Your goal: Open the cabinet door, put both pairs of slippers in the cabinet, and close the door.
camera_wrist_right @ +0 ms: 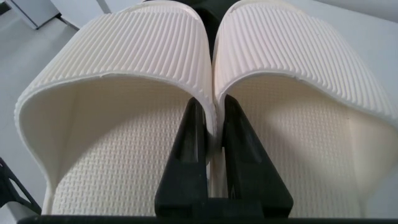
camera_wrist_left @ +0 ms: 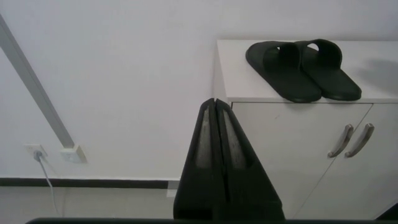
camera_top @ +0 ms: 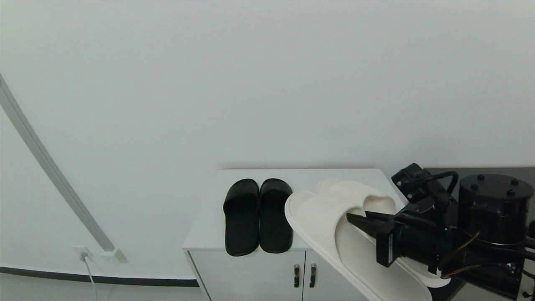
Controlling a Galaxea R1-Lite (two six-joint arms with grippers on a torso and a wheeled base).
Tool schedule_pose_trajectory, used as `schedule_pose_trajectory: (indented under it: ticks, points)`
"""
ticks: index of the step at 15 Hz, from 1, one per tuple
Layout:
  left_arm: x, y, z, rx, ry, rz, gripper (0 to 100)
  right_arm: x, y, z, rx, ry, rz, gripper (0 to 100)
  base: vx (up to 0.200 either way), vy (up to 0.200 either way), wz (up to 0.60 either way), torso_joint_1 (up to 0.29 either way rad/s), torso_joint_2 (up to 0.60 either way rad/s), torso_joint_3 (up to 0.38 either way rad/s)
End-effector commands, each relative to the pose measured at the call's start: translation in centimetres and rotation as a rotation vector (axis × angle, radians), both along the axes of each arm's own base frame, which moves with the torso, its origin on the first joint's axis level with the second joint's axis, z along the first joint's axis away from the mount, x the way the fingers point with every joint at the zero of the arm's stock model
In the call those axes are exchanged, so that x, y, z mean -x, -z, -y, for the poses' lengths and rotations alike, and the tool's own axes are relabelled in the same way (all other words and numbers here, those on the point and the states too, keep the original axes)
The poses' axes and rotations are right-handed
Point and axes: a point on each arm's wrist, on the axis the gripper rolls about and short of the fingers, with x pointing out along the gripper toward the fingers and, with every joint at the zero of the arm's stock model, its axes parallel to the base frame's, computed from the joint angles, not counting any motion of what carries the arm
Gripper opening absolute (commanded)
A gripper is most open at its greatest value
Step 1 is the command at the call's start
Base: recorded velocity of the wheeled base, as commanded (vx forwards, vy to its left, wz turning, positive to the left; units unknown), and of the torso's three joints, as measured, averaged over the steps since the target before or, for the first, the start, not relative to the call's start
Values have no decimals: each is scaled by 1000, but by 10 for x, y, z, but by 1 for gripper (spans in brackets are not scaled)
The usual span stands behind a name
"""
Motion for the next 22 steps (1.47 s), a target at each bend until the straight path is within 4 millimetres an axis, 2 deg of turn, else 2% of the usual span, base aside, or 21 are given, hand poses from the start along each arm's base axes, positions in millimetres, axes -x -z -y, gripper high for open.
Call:
schedule_pose_trajectory:
  ticks: [1, 7, 22]
  points:
    - [0, 0, 0, 0, 0, -1, 0, 0, 1, 0, 1, -1, -3, 0, -200, 0, 0, 27, 2, -2]
    - [0, 0, 0, -1, -2, -1, 0, 0, 7, 0, 18, 0, -20, 0, -200, 0, 0, -2, 2, 1]
    - [0, 0, 0, -1, -2, -1, 0, 6, 4, 6, 13, 6, -6, 0, 0, 0, 0, 0, 0, 0]
